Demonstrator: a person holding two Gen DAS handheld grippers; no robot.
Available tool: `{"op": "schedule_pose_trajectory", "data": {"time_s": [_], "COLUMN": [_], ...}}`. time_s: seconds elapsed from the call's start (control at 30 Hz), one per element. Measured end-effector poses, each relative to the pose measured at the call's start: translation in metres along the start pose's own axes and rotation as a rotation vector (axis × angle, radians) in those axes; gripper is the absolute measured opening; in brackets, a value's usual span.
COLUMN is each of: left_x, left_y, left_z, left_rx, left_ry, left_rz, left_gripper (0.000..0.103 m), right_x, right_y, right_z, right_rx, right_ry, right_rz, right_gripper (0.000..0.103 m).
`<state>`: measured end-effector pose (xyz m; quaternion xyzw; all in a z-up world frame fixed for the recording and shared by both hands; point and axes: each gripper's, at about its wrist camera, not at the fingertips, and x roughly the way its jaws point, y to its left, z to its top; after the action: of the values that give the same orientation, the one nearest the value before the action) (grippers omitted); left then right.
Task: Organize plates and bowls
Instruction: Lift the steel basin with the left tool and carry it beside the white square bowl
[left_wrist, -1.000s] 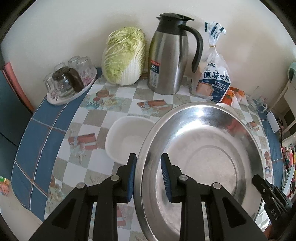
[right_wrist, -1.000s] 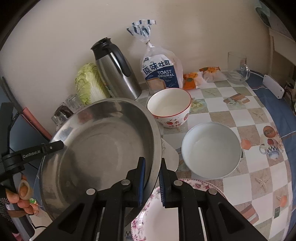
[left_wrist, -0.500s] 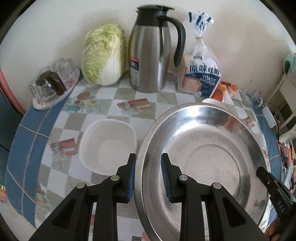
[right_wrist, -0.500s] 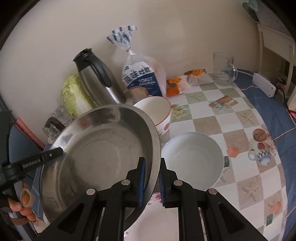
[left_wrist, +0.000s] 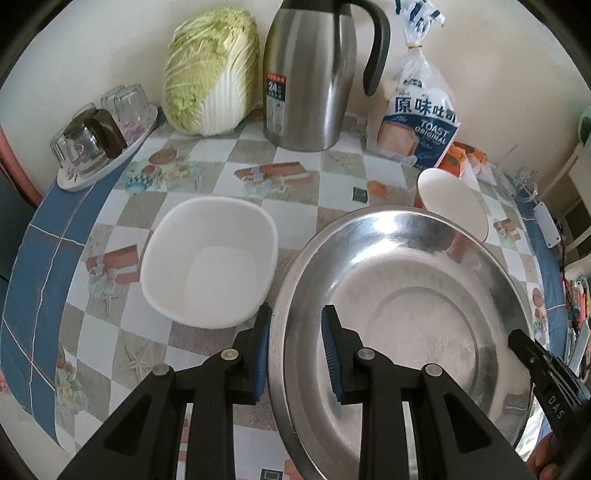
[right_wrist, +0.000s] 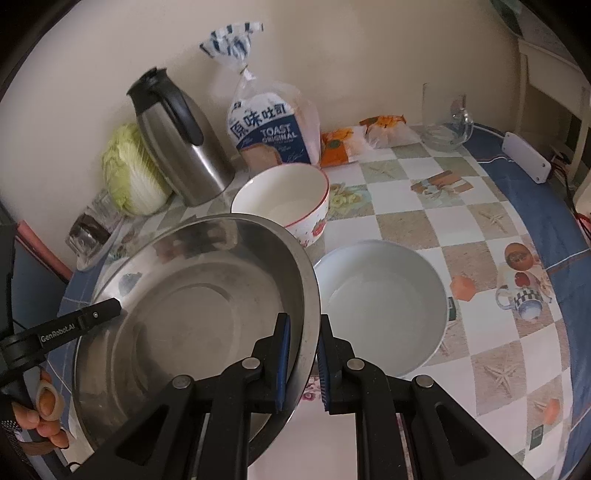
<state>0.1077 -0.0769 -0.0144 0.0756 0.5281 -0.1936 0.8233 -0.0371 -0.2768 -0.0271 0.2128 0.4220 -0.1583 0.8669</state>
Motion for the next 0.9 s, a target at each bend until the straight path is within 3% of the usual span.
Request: {"op": "schedule_pose_trajectory", "data": {"time_s": [0.37,0.9], "left_x": [0.014,0.029], "left_y": [0.010,0.011], "left_z": [-0.003,-0.003], "left_rx": [-0.022,-0.030], "left_ry": [0.038,0.059], "left_rz": [-0.003,-0.005], "left_gripper": [0.028,0.028], "right_x": [0.021,0.034], "right_y": [0.004,0.007], "right_z": [-0.006,-0.004], "right_rx": [-0.019,-0.028], "right_ry": [0.052,0.060], "right_rz": [-0.007,-0.034], "right_gripper": [0.015,0.015]}}
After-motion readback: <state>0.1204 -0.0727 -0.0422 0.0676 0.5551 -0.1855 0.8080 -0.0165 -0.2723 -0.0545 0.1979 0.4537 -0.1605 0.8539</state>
